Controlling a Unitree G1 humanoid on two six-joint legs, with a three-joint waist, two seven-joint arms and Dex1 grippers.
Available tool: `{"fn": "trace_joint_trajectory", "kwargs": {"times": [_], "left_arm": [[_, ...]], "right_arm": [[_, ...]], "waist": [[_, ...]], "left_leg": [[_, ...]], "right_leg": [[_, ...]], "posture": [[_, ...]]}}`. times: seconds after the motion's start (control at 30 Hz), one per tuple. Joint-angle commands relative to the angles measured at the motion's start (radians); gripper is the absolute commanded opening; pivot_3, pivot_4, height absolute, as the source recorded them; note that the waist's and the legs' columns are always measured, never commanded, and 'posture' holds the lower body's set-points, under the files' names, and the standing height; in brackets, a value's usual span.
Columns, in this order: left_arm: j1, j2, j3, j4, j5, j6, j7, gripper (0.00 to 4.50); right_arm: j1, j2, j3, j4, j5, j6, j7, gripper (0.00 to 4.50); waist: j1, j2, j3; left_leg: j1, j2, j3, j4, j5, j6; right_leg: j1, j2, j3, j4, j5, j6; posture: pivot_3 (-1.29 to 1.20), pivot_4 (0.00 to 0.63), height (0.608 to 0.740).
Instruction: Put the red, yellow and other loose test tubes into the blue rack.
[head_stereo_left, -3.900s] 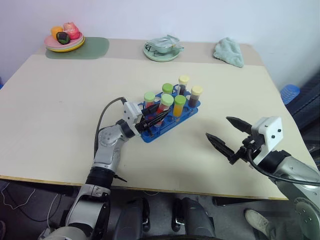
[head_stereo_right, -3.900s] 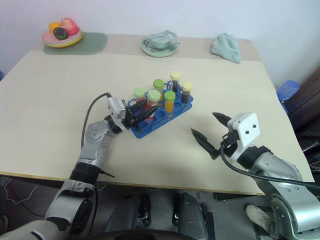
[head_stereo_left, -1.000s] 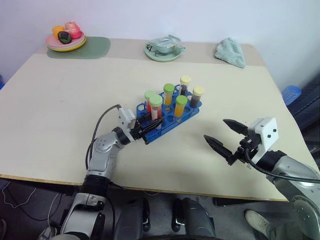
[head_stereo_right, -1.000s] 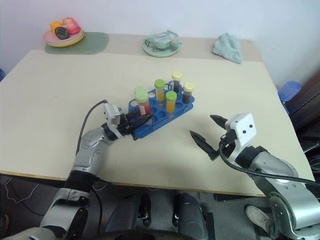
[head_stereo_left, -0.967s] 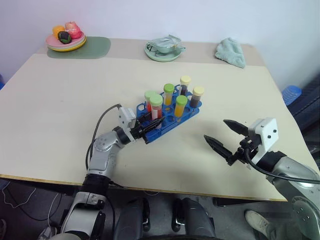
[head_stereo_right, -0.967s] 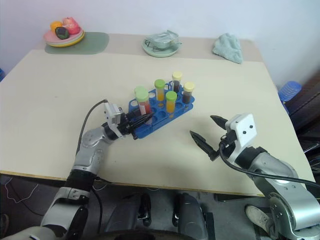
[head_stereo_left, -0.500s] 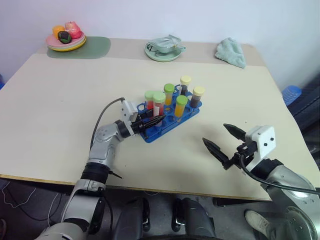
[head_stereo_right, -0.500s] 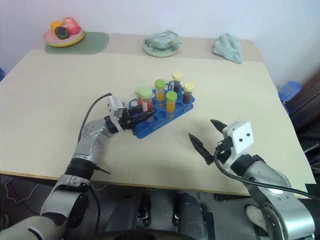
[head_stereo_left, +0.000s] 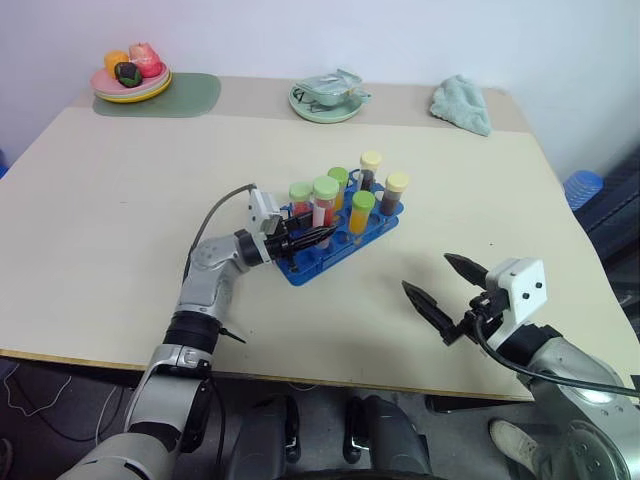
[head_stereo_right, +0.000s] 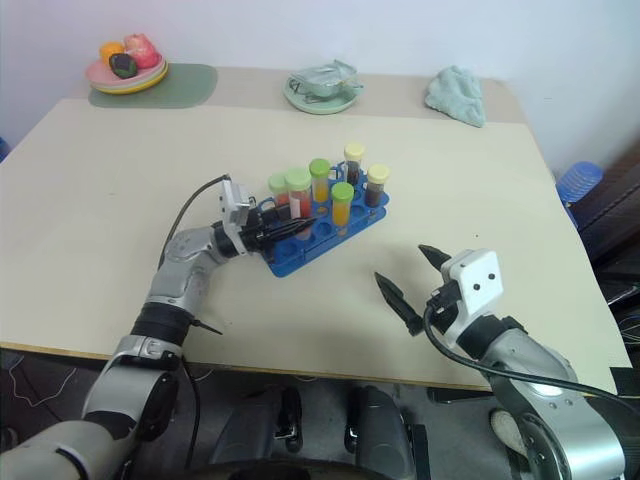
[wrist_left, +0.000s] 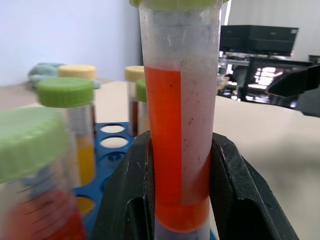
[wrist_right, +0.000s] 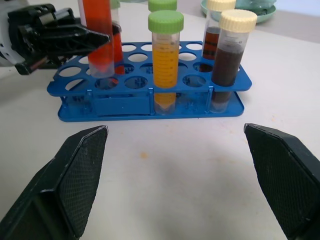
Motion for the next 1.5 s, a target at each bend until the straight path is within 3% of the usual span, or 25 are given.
{"fn": "trace_joint_trajectory", "kwargs": {"times": [0.03, 0.7, 1.5], "left_arm": [[-0.008, -0.013, -0.013, 0.003, 0.018, -0.023, -0.01, 0.93], [-0.002, 0.004, 0.0, 0.116, 0.091, -0.133, 0.038, 0.93], [-0.044, -0.011, -0.026, 0.163, 0.111, -0.147, -0.018, 0.93]], "right_arm": [[0.002, -0.003, -0.02, -0.047, 0.017, -0.006, 0.0, 4.5], [-0.019, -0.033, -0.04, -0.035, 0.048, 0.018, 0.019, 4.5], [-0.016, -0.012, -0.017, -0.042, 0.031, 0.002, -0.013, 4.5]], "waist": [[0.0, 0.0, 0.0], [-0.002, 0.0, 0.0], [0.0, 0.0, 0.0]], "left_leg": [[0.0, 0.0, 0.0, 0.0, 0.0, 0.0], [0.001, 0.0, 0.0, 0.0, 0.0, 0.0], [0.001, 0.0, 0.0, 0.0, 0.0, 0.0]], "right_leg": [[0.0, 0.0, 0.0, 0.0, 0.0, 0.0], [0.0, 0.0, 0.0, 0.0, 0.0, 0.0], [0.001, 0.0, 0.0, 0.0, 0.0, 0.0]], "posture": [[0.0, 0.15, 0.74], [0.0, 0.15, 0.74], [0.0, 0.15, 0.74]]}}
